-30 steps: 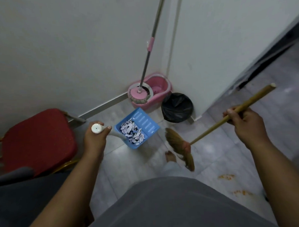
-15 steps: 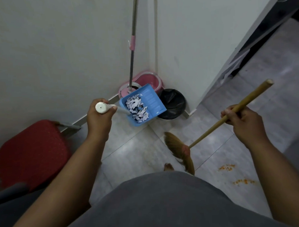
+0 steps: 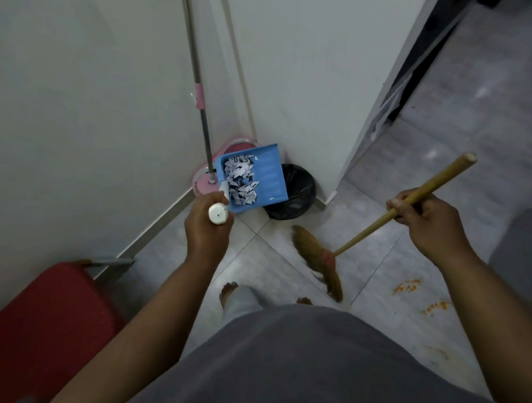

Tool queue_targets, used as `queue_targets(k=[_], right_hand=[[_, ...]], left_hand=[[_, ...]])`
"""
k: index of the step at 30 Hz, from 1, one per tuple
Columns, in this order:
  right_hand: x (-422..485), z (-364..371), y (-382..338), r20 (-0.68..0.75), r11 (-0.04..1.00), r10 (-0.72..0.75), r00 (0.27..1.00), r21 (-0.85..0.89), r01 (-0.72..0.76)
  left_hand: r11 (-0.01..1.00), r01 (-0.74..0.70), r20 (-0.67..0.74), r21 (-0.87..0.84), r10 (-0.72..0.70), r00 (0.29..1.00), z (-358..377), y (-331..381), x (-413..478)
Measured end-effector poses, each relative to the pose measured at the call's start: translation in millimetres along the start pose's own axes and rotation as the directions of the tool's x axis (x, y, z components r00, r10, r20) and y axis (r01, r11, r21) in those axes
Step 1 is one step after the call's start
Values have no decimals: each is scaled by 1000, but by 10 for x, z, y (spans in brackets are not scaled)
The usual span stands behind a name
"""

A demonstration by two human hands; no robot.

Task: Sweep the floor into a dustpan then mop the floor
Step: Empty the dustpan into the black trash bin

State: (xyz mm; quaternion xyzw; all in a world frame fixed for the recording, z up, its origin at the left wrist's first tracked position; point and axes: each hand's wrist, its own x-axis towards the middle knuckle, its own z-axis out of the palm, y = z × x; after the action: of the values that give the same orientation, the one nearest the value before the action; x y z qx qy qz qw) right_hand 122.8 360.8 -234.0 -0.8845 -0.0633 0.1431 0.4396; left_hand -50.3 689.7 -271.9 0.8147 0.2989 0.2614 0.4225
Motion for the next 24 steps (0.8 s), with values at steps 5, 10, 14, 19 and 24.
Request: queue_targets(k=[5, 10, 14, 19, 24], right_hand=[[-210, 135, 21, -47, 998, 50, 998, -35, -52], [-292, 206, 35, -40, 993, 91, 995, -65, -93], [-284, 243, 44, -29, 992, 94, 995, -85, -96], [-289, 313, 30, -7, 993, 89, 996, -80, -90], [-268, 305, 15, 20, 994, 96, 995, -48, -95]], left_hand=[[963, -254, 147, 95, 239, 960, 36, -213, 49], [924, -367, 240, 104, 335, 911, 88, -375, 26], [912, -392, 335, 120, 334, 881, 144, -443, -32], [883, -453, 370, 120, 384, 846, 185, -501, -119], [891, -438, 485, 116, 334, 808, 191, -580, -301]])
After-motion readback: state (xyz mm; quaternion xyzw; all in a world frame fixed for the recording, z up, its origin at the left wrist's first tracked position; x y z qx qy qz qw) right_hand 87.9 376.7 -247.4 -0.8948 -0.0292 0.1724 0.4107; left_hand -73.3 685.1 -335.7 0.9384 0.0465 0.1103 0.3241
